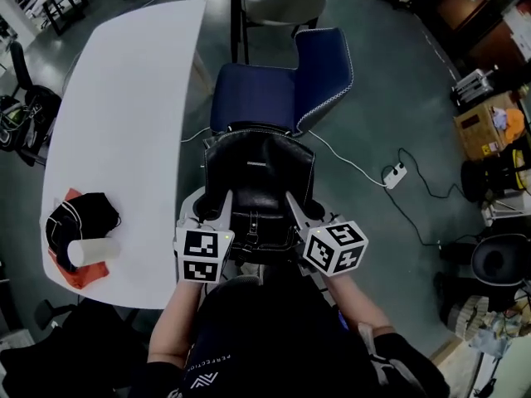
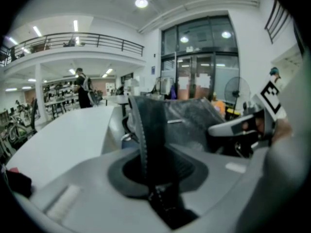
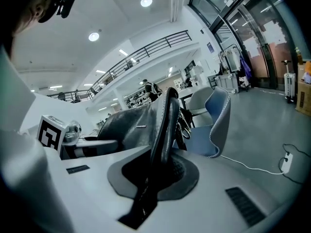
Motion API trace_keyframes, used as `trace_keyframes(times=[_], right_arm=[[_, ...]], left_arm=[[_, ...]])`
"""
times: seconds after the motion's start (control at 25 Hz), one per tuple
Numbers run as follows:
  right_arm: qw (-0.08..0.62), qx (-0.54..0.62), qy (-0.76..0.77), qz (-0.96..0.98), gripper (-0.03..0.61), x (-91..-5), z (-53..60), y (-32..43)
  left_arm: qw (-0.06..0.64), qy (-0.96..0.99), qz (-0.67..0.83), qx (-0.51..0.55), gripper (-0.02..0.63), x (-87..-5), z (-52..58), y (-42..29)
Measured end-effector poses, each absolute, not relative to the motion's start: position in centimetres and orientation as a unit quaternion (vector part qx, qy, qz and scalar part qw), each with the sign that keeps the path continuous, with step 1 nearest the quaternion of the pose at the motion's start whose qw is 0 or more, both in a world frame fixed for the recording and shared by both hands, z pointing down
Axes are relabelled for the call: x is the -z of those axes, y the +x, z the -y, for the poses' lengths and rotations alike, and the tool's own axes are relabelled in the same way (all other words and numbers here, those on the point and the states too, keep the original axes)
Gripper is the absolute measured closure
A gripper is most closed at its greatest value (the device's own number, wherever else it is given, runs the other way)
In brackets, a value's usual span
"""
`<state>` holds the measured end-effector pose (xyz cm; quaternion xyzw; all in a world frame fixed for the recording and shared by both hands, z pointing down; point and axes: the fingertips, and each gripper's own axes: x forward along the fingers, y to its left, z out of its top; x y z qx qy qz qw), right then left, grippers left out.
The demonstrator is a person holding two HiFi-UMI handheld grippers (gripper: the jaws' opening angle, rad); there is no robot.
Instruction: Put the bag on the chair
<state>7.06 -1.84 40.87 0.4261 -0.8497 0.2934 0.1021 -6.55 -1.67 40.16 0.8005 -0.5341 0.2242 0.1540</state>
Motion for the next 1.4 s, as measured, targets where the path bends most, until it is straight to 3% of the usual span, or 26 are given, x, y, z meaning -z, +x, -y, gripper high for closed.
trace_keyframes(times=[0.72,1.4], right_arm=[[0.143,-0.313,0.364,0.866,0.558,-47.0,23.6,5.6],[0.196,-0.324,0.354,0.855,0.549,-56.9,35.5,2.5]], left_arm=[[0.199,0.743,0.593,-0.239,0.514,-46.0,21.4,-7.9],[0.245,0.714,0.607,-0.248,0.509,-56.0,32.4,-10.9]])
